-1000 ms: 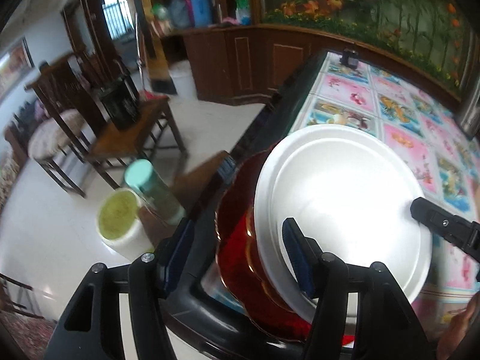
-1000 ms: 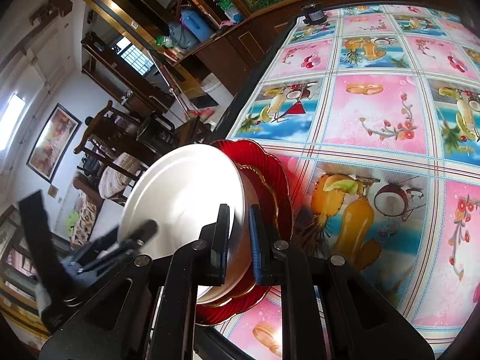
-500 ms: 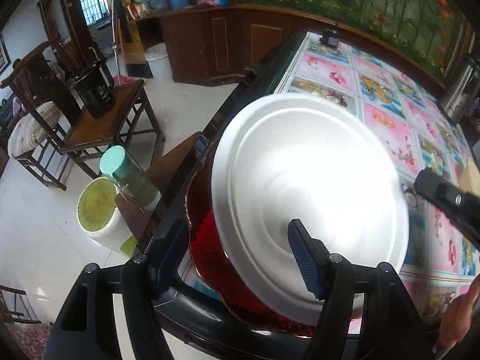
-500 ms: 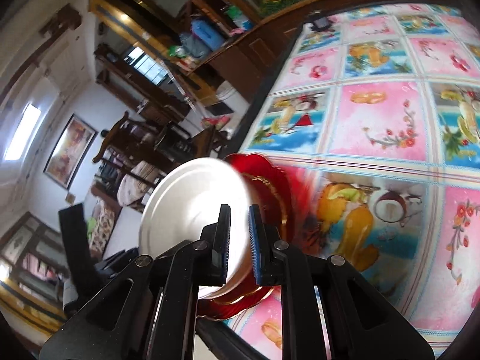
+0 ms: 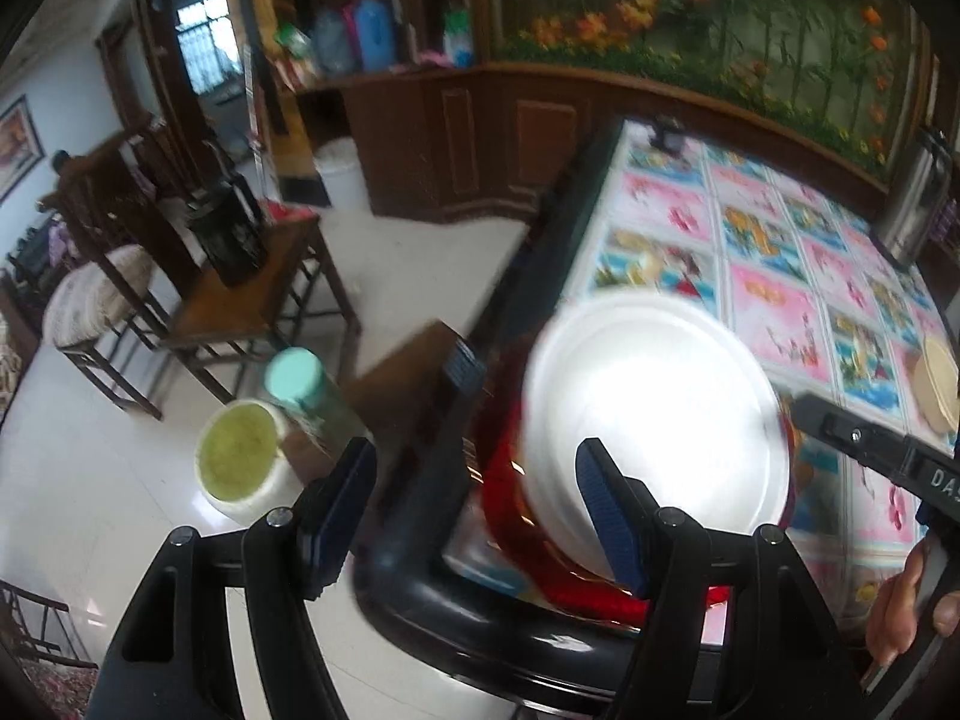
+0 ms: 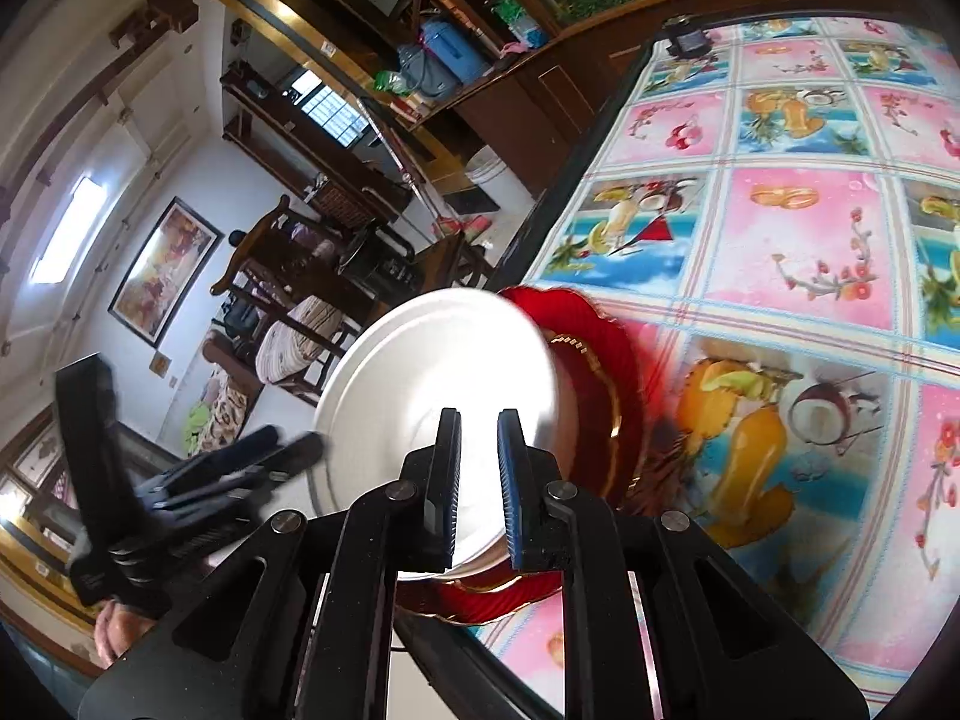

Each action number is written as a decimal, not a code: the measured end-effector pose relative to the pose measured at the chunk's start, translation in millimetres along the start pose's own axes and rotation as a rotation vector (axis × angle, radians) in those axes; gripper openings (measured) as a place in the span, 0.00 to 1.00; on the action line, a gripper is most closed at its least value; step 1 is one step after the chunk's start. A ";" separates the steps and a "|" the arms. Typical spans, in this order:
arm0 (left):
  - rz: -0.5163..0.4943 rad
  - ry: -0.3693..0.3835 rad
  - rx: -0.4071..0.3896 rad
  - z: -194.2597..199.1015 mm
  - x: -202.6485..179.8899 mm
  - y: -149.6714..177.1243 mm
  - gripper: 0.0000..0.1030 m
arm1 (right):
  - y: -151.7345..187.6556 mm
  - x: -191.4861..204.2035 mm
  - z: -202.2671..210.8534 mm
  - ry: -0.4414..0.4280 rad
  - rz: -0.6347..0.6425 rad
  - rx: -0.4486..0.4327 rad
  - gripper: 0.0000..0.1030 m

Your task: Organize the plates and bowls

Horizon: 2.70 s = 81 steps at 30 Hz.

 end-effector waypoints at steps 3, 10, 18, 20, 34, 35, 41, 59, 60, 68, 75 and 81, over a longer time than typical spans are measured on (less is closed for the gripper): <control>0.057 -0.062 -0.092 9.9 15.0 -19.6 0.68 | -1.4 -6.5 2.1 0.002 -0.020 -0.007 0.12; -0.045 -0.225 -0.103 -31.7 -2.9 -27.3 0.69 | 1.3 -6.0 4.6 -0.002 -0.020 -0.006 0.12; -0.100 -0.255 -0.017 -53.7 -9.3 -10.6 0.69 | -3.1 -22.2 18.9 0.006 -0.072 -0.042 0.12; -0.094 -0.245 -0.040 -43.0 -8.4 -12.0 0.69 | -4.0 -26.2 24.3 0.006 -0.082 -0.055 0.12; -0.052 0.159 -0.118 35.5 -85.9 -16.3 0.71 | -11.3 -73.1 89.1 0.051 -0.160 -0.193 0.12; -0.058 0.199 -0.103 37.5 -97.9 -12.6 0.71 | -11.4 -78.4 94.8 0.052 -0.169 -0.203 0.12; -0.151 0.307 -0.020 41.4 -170.4 12.5 0.72 | -6.8 -104.5 130.8 0.056 -0.213 -0.261 0.12; -0.320 0.368 0.098 27.2 -319.4 40.8 0.72 | 28.9 -226.7 319.2 0.281 -0.328 -0.427 0.19; -0.316 0.371 0.099 24.0 -326.7 38.7 0.72 | 32.6 -237.0 335.5 0.303 -0.343 -0.432 0.21; -0.306 0.408 0.178 -3.6 -387.3 42.1 0.72 | 53.5 -296.8 382.8 0.327 -0.465 -0.431 0.32; -0.299 0.405 0.207 -19.7 -423.3 44.7 0.72 | 65.2 -331.0 356.8 0.236 -0.543 -0.437 0.32; -0.267 0.416 0.239 -33.5 -439.2 43.3 0.72 | 64.8 -334.8 351.6 0.243 -0.543 -0.406 0.32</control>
Point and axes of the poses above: each gripper's, at about its wrist camera, not at the fingertips, and z roughly against the way its jaws point, x to its left, y to its underside, the point moved 2 cm from there along -z, roughly the way its jaws point, and after that the axes turned 11 degrees about z, right-handed, at the moved point
